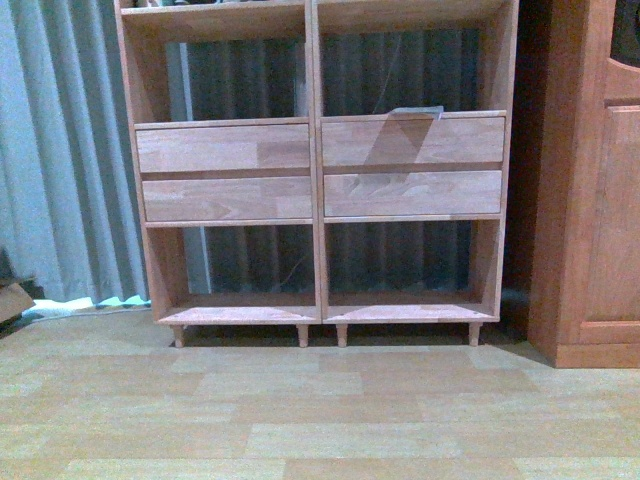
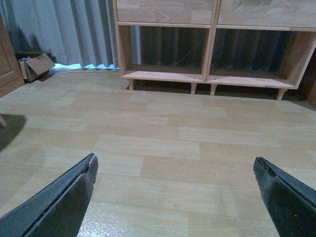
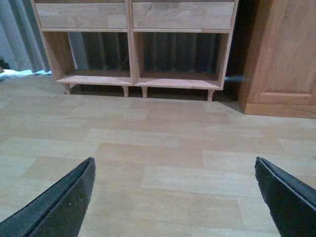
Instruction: Organize books on shelf
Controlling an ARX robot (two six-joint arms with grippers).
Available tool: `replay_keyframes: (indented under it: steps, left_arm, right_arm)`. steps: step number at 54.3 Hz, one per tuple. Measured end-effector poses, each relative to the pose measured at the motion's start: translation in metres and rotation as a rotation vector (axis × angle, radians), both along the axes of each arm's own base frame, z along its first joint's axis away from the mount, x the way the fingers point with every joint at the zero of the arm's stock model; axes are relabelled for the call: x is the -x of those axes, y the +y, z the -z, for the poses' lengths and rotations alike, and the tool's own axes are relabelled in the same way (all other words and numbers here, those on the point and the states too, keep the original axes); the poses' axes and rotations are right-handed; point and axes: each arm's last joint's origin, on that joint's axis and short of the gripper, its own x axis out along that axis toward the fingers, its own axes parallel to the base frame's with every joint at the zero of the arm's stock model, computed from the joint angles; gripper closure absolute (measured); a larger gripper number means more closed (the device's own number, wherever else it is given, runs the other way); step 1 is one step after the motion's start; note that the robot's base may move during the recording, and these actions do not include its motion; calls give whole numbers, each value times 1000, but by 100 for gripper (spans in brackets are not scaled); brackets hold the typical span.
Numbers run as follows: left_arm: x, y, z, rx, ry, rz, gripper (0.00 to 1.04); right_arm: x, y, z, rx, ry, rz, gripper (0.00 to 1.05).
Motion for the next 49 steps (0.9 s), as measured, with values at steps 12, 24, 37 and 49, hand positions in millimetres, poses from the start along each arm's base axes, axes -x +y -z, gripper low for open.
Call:
replay_keyframes:
  steps: [12, 24, 37, 49]
  left_arm:
    - [0, 0, 0, 0, 0, 0, 7]
    - [0, 0, 0, 0, 0, 0, 7]
    - [0, 0, 0, 0, 0, 0, 7]
    - [0, 0, 0, 0, 0, 0, 7]
  right_arm:
    - [0, 0, 0, 0, 0, 0, 7]
    - [0, 0, 0, 0, 0, 0, 7]
    - [0, 0, 0, 0, 0, 0, 7]
    - [0, 0, 0, 0, 0, 0, 7]
